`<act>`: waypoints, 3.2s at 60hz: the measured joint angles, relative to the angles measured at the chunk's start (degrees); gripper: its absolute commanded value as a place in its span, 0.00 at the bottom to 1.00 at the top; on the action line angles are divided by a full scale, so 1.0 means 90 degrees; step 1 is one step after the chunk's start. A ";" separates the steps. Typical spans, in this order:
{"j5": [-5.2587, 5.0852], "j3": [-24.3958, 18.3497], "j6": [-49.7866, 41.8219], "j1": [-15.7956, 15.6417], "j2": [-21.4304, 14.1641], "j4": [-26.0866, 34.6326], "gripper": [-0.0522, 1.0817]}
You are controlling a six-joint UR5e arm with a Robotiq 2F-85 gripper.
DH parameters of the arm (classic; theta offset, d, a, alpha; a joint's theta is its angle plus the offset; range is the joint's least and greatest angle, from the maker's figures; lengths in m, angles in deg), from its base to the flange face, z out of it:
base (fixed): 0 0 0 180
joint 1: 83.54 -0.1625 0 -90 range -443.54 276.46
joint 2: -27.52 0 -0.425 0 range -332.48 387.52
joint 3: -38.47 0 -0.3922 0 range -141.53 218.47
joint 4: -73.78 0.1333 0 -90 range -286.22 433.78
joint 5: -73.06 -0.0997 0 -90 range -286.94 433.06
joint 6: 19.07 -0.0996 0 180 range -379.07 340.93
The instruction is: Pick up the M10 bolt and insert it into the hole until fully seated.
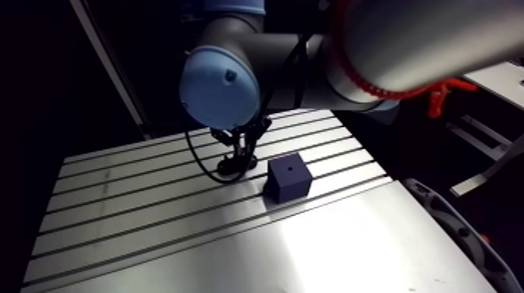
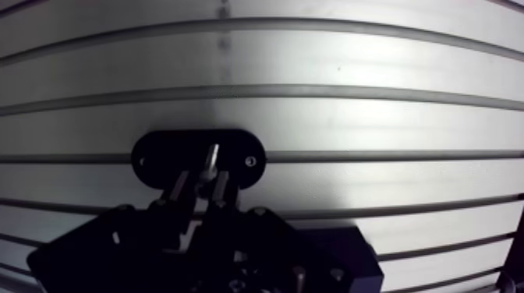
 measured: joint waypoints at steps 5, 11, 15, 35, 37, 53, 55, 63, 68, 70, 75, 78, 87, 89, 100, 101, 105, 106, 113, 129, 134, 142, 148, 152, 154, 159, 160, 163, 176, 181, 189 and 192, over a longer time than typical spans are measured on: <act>0.0000 -0.0020 0.0000 0.0000 -0.0009 0.0008 0.79; -0.0004 -0.0047 0.0000 -0.0004 -0.0025 0.0018 0.80; -0.0011 -0.0070 0.0000 -0.0005 -0.0037 0.0033 0.81; -0.0049 -0.0288 0.0000 -0.0018 -0.0142 0.0231 0.93; -0.0051 -0.0327 0.0000 -0.0020 -0.0159 0.0278 0.94; -0.0055 -0.0810 -0.0047 -0.0027 -0.0362 0.0969 1.00; -0.0055 -0.0892 -0.0057 -0.0027 -0.0391 0.1099 1.00; -0.0049 -0.1264 -0.0111 -0.0029 -0.0490 0.1735 1.00; -0.0045 -0.1546 -0.0138 -0.0029 -0.0532 0.2231 1.00; -0.0042 -0.1659 -0.0145 -0.0029 -0.0543 0.2430 1.00; -0.0035 -0.1962 -0.0160 -0.0026 -0.0562 0.2957 1.00; -0.0023 -0.2137 -0.0165 -0.0025 -0.0565 0.3255 1.00; 0.0164 -0.2574 -0.0168 -0.0011 -0.0548 0.4025 1.00; 0.0225 -0.2642 -0.0168 -0.0006 -0.0542 0.4155 1.00; 0.0477 -0.2851 -0.0139 0.0026 -0.0525 0.4749 1.00; 0.0490 -0.2858 -0.0135 0.0031 -0.0525 0.4795 1.00; 0.0531 -0.2862 -0.0114 0.0054 -0.0526 0.4944 1.00; 0.0542 -0.2859 -0.0110 0.0063 -0.0526 0.4980 1.00; 0.0593 -0.2810 -0.0078 0.0128 -0.0536 0.5156 1.00; 0.0638 -0.2584 -0.0016 0.0392 -0.0600 0.5233 1.00; 0.0640 -0.2511 0.0025 0.0457 -0.0624 0.5214 1.00; 0.0641 -0.2383 0.0096 0.0547 -0.0675 0.5128 1.00; 0.0642 -0.2262 0.0140 0.0593 -0.0713 0.4986 1.00; 0.0642 -0.2166 0.0166 0.0617 -0.0744 0.4861 1.00; 0.0642 -0.2120 0.0173 0.0632 -0.0760 0.4803 1.00; 0.0642 -0.2020 0.0189 0.0667 -0.0797 0.4689 1.00; 0.0642 -0.2003 0.0190 0.0674 -0.0803 0.4672 1.00; 0.0641 -0.1954 0.0195 0.0699 -0.0821 0.4628 1.00; 0.0635 -0.1781 0.0207 0.0831 -0.0858 0.4468 1.00; 0.0633 -0.1731 0.0210 0.0867 -0.0861 0.4391 1.00; 0.0632 -0.1657 0.0213 0.0903 -0.0863 0.4305 1.00; 0.0633 -0.1630 0.0214 0.0915 -0.0864 0.4285 1.00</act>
